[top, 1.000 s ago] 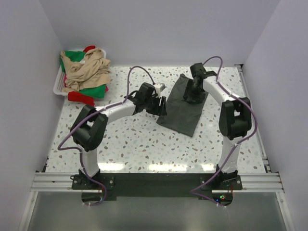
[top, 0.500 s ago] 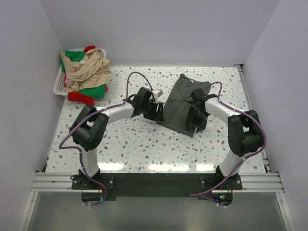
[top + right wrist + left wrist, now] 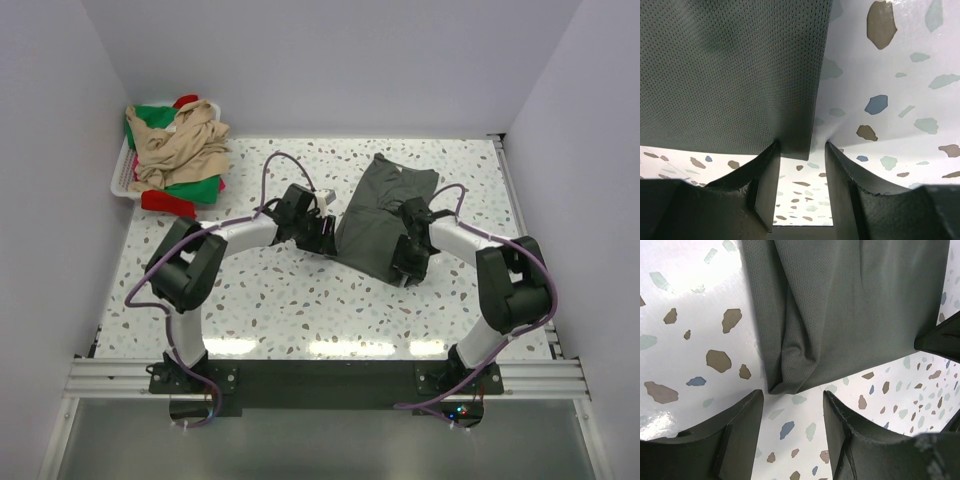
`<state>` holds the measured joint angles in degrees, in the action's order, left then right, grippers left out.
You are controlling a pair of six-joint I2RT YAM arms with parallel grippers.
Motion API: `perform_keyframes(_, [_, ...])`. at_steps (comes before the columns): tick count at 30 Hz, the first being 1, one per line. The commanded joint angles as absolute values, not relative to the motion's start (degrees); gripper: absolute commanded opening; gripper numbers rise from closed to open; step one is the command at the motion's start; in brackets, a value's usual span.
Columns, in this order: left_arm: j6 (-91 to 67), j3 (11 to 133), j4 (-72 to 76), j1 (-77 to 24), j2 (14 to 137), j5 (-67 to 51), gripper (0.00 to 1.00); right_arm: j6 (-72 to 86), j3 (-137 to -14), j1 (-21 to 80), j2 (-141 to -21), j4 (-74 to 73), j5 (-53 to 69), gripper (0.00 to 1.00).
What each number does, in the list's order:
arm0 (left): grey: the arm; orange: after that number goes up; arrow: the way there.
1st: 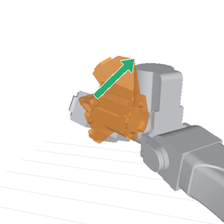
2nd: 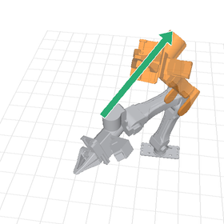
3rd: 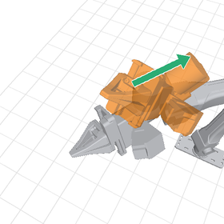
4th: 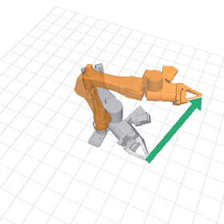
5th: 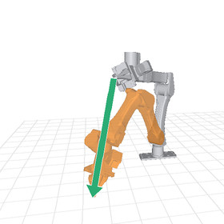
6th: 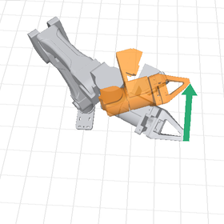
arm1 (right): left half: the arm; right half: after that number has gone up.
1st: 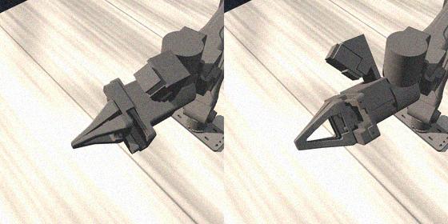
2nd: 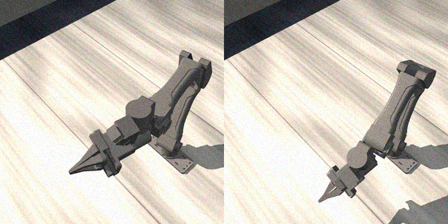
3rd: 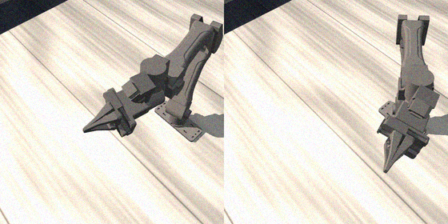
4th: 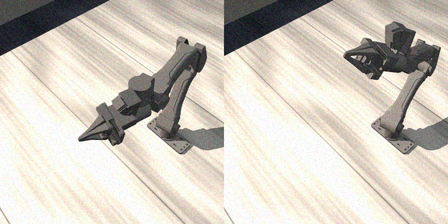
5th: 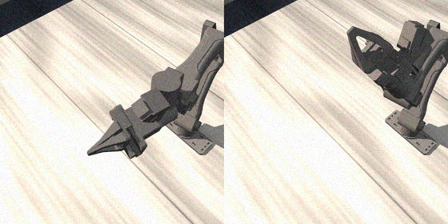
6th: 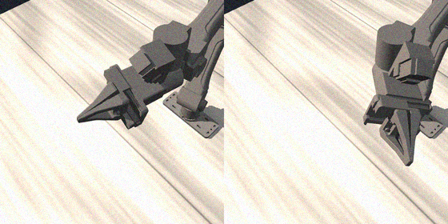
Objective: Fold and stack the t-shirts
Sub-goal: Fold the tshirt
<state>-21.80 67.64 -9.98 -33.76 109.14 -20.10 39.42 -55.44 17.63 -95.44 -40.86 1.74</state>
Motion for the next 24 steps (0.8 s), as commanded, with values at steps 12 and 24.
perform_keyframes(12, [-20.8, 68.6, -11.2, -33.2, 111.9, -19.0, 0.47, 40.7, -54.2, 17.9, -96.1, -38.9, 3.5, 0.36])
perform_keyframes(24, [-23.1, 67.9, -9.2, -33.4, 114.6, -23.3, 0.38, 40.0, -54.1, 17.8, -95.6, -39.3, 3.7, 0.33])
